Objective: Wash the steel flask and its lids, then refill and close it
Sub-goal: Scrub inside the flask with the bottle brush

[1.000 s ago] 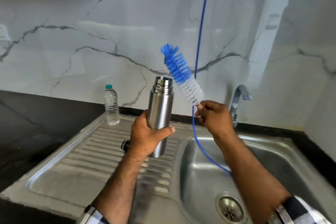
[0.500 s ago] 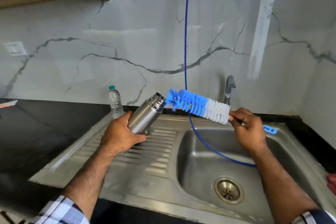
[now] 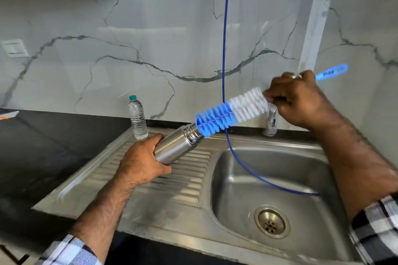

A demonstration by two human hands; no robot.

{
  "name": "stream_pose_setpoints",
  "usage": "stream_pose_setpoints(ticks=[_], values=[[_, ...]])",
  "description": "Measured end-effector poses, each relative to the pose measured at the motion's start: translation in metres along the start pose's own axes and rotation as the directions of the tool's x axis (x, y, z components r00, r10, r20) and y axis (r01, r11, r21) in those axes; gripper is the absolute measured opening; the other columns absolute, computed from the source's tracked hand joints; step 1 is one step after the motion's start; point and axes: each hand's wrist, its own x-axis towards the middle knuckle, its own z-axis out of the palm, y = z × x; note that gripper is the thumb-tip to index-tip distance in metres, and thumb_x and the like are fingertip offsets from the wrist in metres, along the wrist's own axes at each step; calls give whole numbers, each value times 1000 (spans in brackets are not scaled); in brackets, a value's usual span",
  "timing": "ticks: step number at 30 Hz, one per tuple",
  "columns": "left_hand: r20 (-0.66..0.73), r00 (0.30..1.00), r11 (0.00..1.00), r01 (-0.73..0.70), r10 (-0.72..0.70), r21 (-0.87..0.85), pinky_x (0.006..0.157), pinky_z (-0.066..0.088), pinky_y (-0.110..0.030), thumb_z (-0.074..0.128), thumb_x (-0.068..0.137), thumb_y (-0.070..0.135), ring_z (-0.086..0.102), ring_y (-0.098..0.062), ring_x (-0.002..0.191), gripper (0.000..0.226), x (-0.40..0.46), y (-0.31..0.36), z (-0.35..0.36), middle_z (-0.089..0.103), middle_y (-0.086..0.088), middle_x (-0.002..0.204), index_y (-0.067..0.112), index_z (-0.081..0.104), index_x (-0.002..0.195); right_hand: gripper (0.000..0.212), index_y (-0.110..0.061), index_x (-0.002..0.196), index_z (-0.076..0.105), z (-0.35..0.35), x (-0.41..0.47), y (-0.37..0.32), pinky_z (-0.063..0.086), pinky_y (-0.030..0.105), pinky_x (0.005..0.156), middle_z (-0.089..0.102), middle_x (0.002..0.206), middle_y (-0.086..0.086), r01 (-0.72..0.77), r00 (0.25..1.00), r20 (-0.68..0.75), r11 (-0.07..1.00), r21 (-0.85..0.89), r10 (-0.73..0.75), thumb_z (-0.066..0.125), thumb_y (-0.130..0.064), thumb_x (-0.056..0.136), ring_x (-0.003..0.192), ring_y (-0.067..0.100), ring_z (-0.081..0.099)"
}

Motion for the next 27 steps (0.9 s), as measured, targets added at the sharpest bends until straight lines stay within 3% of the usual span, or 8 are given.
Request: stream_pose_setpoints(ticks=[7, 13, 16, 19, 22, 24, 27], values=[[13, 1000, 999, 9, -8, -33, 70, 61, -33, 93, 46, 52, 68, -10, 79, 76, -4, 10, 10, 67, 18, 92, 36, 61, 113, 28, -24, 95, 84, -22, 52, -20, 21, 35, 85, 72, 86, -8, 212, 967, 160, 974, -81, -197, 79, -2, 77, 89, 26, 65], [21, 1000, 991, -10, 13, -131, 66, 64, -35, 94, 47, 50, 68, -5, 76, 72, -1, 38, 18, 68, 17, 90, 34, 61, 110, 26, -27, 89, 82, -10, 59, -48, 27, 40, 82, 71, 82, -9, 328, 924, 230, 942, -67, -305, 63, -17, 75, 85, 26, 65], [32, 999, 991, -13, 18, -135, 65, 64, -35, 95, 48, 50, 69, -6, 77, 72, 0, 47, 21, 67, 18, 91, 35, 61, 110, 23, -28, 108, 82, -18, 55, -46, 24, 37, 86, 74, 96, -9, 303, 916, 287, 952, -38, -280, 70, -19, 90, 98, 25, 65], [49, 999, 994, -2, 8, -112, 73, 64, -36, 89, 42, 58, 68, -8, 80, 80, 5, 51, 18, 68, 17, 94, 37, 60, 113, 29, -33, 127, 75, -38, 46, -19, 32, 44, 103, 73, 112, -8, 241, 940, 271, 966, -92, -209, 66, -38, 100, 112, 23, 64], [57, 998, 996, -1, 6, -94, 73, 64, -37, 89, 42, 57, 68, -7, 79, 79, 8, 55, 18, 67, 20, 92, 40, 60, 113, 26, -29, 116, 81, -49, 30, 10, 35, 48, 98, 75, 96, -6, 154, 979, 160, 970, -190, -124, 60, -32, 101, 98, 28, 64], [73, 997, 997, -17, 22, -68, 73, 63, -36, 91, 44, 54, 67, -7, 79, 76, 10, 66, 22, 66, 20, 91, 40, 60, 112, 22, -28, 108, 83, -36, 19, 8, 32, 42, 87, 73, 87, -8, 151, 977, 172, 978, -147, -125, 67, -25, 93, 90, 28, 65], [82, 995, 998, -56, 57, -18, 73, 61, -33, 91, 48, 52, 68, -12, 82, 73, 12, 82, 32, 68, 18, 91, 36, 61, 113, 19, -31, 100, 81, 2, 1, -12, 27, 38, 81, 70, 82, -9, 187, 960, 230, 978, -91, -162, 71, -26, 86, 88, 25, 66]])
